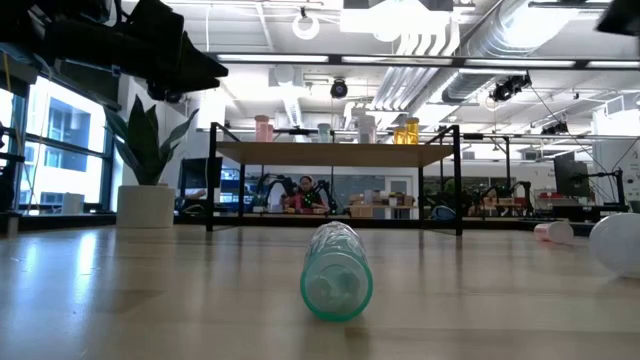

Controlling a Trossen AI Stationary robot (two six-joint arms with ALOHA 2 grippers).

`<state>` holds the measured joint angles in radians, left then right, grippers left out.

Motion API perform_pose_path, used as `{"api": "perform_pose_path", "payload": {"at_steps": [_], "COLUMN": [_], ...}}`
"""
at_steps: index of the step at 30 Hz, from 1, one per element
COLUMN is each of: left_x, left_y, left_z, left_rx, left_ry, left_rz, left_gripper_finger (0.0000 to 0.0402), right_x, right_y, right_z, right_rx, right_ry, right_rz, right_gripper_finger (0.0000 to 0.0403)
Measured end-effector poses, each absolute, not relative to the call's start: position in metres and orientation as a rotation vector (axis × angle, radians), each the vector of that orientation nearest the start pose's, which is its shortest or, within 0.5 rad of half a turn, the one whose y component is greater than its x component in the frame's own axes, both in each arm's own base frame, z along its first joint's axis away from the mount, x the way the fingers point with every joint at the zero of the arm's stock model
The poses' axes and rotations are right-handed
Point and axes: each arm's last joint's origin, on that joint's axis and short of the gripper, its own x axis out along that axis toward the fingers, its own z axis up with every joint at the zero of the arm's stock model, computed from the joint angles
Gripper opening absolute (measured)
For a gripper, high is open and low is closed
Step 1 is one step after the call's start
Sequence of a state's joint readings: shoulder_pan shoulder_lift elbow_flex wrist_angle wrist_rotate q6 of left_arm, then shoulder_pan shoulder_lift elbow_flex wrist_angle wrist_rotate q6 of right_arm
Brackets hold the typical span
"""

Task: Pick and place medicine bottles onto shelf by color
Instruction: Put the right blue pill bottle aligned with the other blue pill bottle on the shelf

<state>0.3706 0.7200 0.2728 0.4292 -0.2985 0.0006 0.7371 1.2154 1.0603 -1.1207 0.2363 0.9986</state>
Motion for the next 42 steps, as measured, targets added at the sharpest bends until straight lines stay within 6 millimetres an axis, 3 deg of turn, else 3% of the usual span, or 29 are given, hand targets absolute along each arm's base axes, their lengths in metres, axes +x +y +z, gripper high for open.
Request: {"api": "perform_pose_path", "payload": {"at_steps": [9, 23, 42], "left_x": [0.149, 0.149, 0.149], "left_y": [0.067, 0.067, 0.067], "left_z": [0.22, 0.22, 0.222], "left_rx": [-0.037, -0.051, -0.008], "left_ry": [0.044, 0.046, 0.042], "left_rz": [0.67, 0.671, 0.673], "left_gripper_finger": [0.0243, 0.0243, 0.0243], "right_x": [0.126, 0.104, 0.094], "right_y": [0.173, 0.221, 0.244], "right_z": [0.272, 0.233, 0.203], "right_rx": [0.333, 0.353, 0.356], "right_ry": [1.052, 1.111, 1.119], "right_rz": [-0.163, -0.265, -0.351], "right_gripper_finger": [0.0162, 0.0162, 0.0162]}}
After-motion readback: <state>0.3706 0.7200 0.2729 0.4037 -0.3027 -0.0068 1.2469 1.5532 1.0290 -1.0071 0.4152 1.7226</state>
